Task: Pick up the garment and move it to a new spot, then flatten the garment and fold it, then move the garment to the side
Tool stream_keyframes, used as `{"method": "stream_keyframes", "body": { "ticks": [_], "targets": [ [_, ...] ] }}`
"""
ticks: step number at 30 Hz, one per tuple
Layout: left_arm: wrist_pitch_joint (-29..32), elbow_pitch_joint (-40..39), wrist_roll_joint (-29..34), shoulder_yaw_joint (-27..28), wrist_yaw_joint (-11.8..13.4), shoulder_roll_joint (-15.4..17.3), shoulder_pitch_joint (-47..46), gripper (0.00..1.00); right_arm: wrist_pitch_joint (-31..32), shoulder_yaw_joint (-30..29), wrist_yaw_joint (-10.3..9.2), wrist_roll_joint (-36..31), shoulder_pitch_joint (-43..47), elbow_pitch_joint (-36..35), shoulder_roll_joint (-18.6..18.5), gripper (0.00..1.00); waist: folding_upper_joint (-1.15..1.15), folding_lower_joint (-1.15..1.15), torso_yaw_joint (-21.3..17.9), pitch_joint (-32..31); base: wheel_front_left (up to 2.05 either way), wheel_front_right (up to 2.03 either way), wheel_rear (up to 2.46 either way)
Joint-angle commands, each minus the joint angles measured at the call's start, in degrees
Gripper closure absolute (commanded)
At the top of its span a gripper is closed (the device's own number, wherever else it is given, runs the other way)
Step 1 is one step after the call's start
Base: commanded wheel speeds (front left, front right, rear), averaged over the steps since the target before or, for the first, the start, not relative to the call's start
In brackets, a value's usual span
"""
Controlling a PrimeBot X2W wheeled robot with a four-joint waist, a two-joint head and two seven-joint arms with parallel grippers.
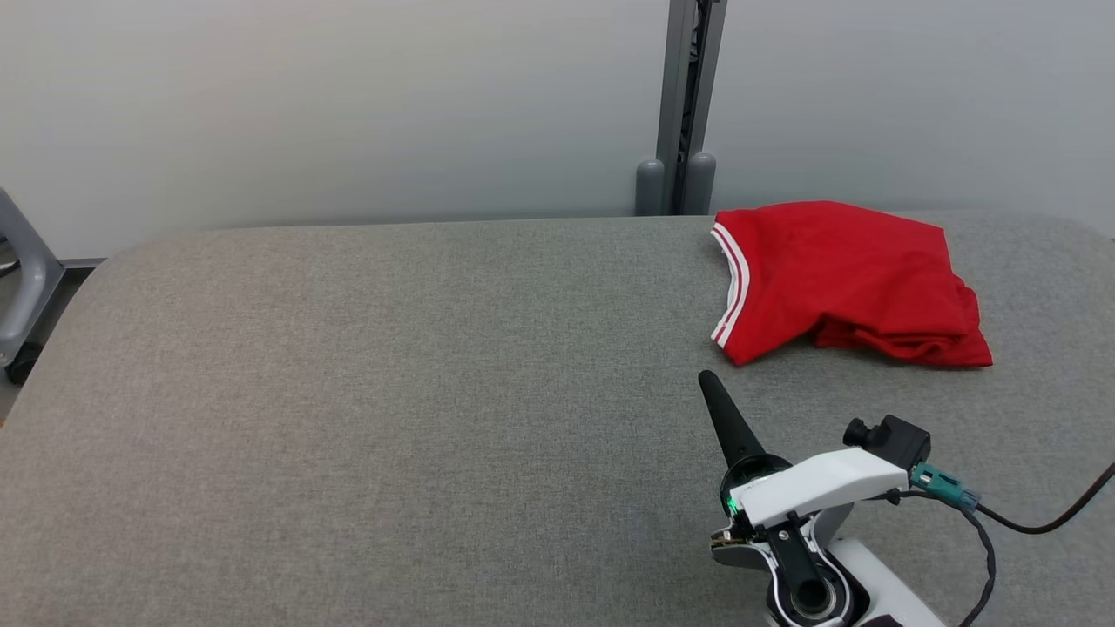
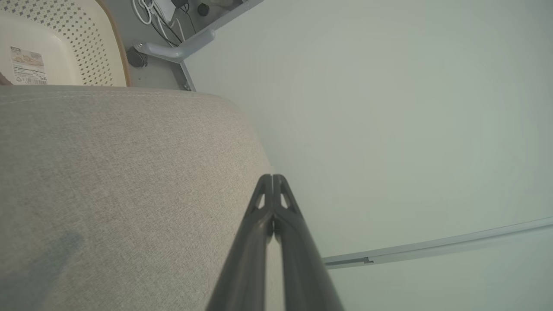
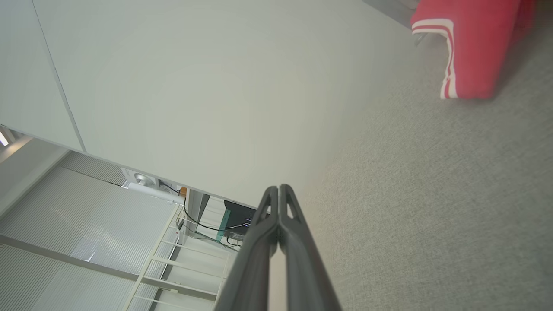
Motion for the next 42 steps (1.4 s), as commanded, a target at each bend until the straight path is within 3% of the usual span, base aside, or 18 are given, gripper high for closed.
{"method": "stream_keyframes", "body": {
  "ticks": [1,42],
  "targets": [
    [0.7,-0.3,-1.3,1.1,-0.3,1.0,-2.1,1.00,-0.3,0.6,0.02,1.6,-1.7,0.0,-0.4,1.00,0.00,0.00,0.0,0.0,0.00,0.00,0.00],
    [12.7,2.7,-17.8,14.2,-0.6,2.7,-7.2,1.00,-0.4,9.5,0.04,25.4,-9.5,2.9,-0.7,1.00,0.00,0.00,0.7,1.7,0.00,0.00,0.00]
  ]
}}
